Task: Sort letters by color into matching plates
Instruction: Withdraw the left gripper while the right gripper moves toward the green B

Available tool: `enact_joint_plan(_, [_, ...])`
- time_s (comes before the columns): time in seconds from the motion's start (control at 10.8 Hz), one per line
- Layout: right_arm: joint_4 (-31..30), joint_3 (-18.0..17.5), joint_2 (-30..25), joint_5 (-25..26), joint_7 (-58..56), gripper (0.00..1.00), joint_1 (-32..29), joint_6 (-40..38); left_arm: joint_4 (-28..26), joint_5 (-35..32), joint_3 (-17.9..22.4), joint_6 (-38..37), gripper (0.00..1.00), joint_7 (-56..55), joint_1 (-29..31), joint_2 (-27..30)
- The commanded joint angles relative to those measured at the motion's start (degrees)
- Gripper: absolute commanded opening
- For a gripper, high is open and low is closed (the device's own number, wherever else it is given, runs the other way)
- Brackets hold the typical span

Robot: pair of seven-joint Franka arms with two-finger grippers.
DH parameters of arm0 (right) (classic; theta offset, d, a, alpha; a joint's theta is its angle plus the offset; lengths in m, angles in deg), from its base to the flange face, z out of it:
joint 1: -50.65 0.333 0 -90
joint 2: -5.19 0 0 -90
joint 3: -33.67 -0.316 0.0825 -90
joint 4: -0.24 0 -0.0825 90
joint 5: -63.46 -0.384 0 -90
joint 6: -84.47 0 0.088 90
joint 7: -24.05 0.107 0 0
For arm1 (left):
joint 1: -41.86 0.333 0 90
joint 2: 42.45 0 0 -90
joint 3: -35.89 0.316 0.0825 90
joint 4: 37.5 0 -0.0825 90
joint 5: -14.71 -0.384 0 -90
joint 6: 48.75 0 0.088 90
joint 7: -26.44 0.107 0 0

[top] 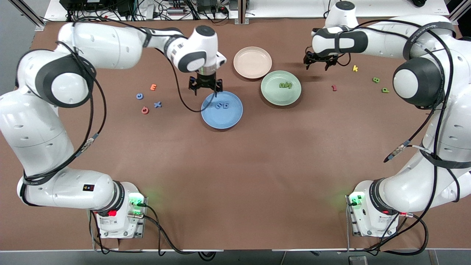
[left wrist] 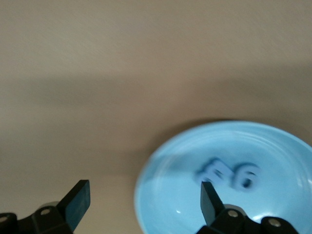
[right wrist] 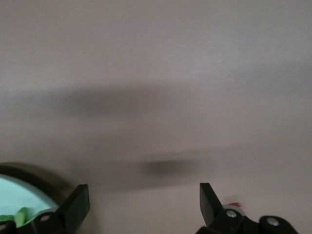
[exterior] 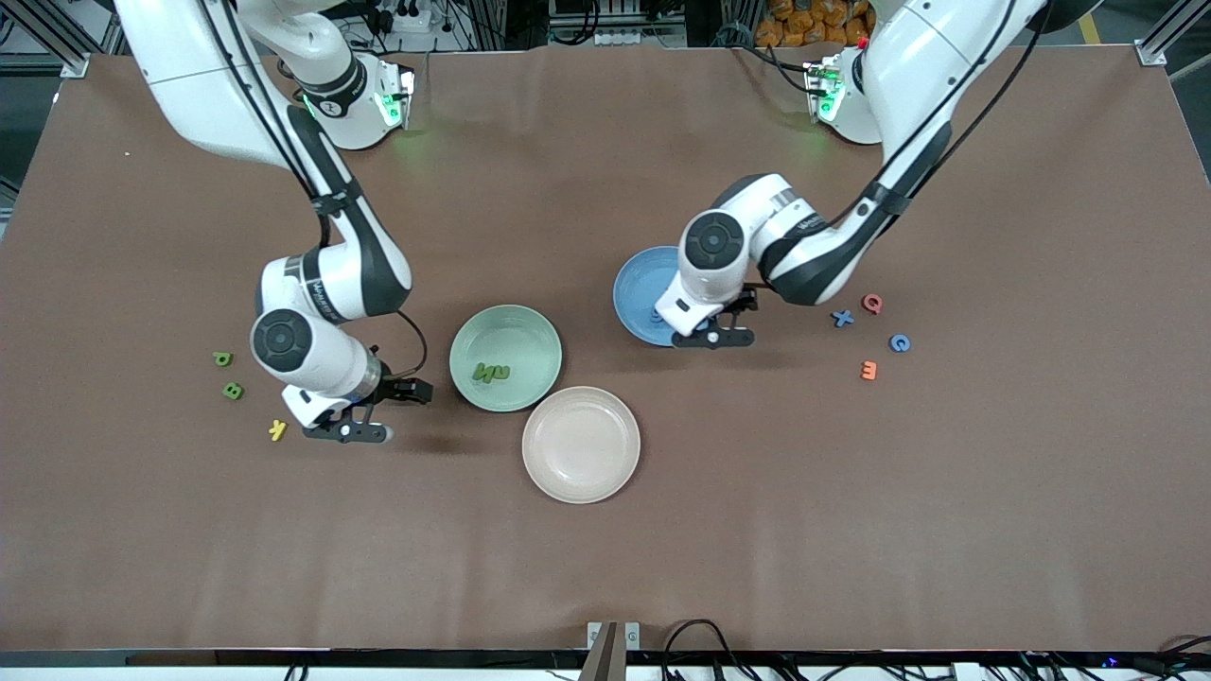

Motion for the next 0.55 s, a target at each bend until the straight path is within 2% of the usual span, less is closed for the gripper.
enact_joint_plan(0.0, [-0.6,-0.4,-1.7,1.2,-3.8,1.0,-5.1,-1.2,-1.0,-1.3,-0.4,-3.7,1.0,2.1,2.2,3.4])
enact_joint_plan(0.46, [-0.8,-0.4,-1.9,1.3,-8.5,1.0,-12.2,-1.6,-1.1,-0.9,-0.5,-3.7,1.0,0.7,5.1,4.4])
